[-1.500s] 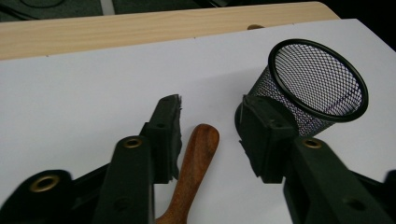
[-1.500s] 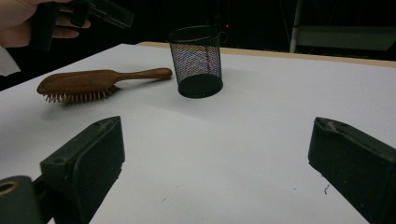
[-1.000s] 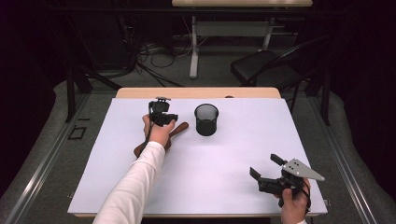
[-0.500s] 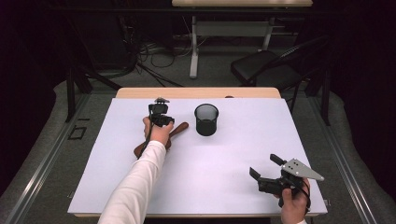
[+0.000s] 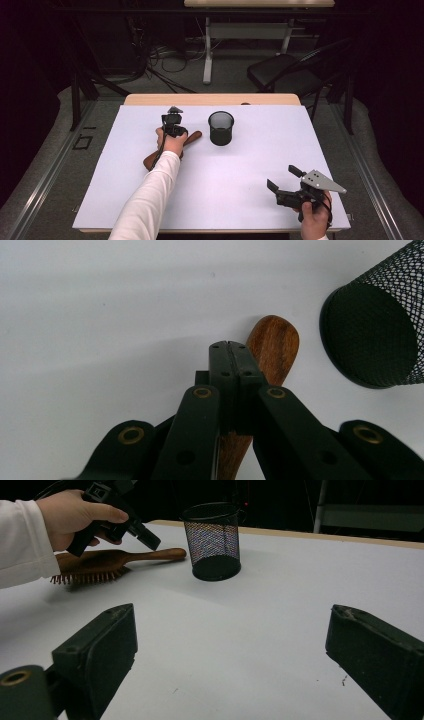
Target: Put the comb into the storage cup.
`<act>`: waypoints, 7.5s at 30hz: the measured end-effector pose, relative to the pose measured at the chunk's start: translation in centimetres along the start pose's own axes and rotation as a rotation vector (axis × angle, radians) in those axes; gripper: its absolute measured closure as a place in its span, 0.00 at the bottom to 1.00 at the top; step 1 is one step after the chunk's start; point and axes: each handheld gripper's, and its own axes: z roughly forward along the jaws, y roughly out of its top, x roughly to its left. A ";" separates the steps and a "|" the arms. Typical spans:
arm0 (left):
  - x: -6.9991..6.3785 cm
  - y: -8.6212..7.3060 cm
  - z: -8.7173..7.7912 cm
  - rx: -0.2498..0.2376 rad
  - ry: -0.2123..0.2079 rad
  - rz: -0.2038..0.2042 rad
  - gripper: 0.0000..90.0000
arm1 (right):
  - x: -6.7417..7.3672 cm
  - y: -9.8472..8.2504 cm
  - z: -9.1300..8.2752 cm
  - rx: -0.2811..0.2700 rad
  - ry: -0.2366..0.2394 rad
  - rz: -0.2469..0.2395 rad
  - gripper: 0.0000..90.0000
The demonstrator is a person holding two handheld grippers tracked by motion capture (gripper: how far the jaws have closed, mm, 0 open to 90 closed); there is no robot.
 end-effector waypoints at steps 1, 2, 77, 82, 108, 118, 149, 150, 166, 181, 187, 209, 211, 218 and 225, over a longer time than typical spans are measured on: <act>0.0 0.0 0.1 0.000 0.001 -0.004 1.00 | 0.0 0.0 0.0 0.000 0.000 0.000 0.07; 0.0 0.0 0.2 0.006 0.004 -0.003 1.00 | 0.0 0.0 0.0 0.000 0.000 0.000 0.07; -0.3 -13.8 -6.3 0.051 -0.163 0.336 1.00 | 0.0 -0.1 0.1 -0.001 -0.002 0.024 0.07; 0.5 -14.6 -7.2 0.032 -0.148 0.335 1.00 | -0.1 -0.1 0.0 -0.005 -0.002 0.033 0.07; 4.4 -16.1 -8.9 -0.005 -0.057 0.264 1.00 | -0.2 -0.1 0.0 -0.001 0.000 0.033 0.08; 4.2 -16.0 -9.2 -0.029 -0.065 0.266 0.99 | -0.2 -0.1 0.1 -0.001 0.001 0.031 0.08; 5.0 -15.6 -11.0 -0.134 -0.060 0.229 0.73 | -0.3 -0.1 0.1 0.002 0.000 0.026 0.08; 5.0 -15.6 -11.0 -0.136 -0.059 0.229 0.72 | -0.3 -0.1 0.1 0.001 0.001 0.026 0.08; 5.3 -15.4 -11.2 -0.158 -0.052 0.219 0.62 | -0.3 -0.1 0.1 0.008 0.004 0.030 0.08; 6.1 -14.7 -11.6 -0.164 -0.038 0.205 0.45 | -0.3 -0.2 0.2 0.005 0.014 0.043 0.08; 6.3 -13.9 -11.6 -0.119 -0.050 0.214 0.45 | -0.4 -0.3 0.2 0.007 0.012 0.062 0.08; 6.8 -11.6 -11.9 -0.080 -0.052 0.160 0.03 | -0.2 -0.3 0.4 0.019 0.012 0.049 0.08; 6.9 -11.5 -11.9 -0.086 -0.069 0.146 0.01 | -0.2 -0.3 0.4 0.019 0.011 0.049 0.08; 7.0 -11.4 -11.5 -0.081 -0.097 0.144 0.00 | -0.2 -0.4 0.5 0.024 0.011 0.049 0.08; 7.1 -11.2 -11.4 -0.092 -0.098 0.136 0.00 | -0.2 -0.4 0.5 0.032 0.009 0.048 0.08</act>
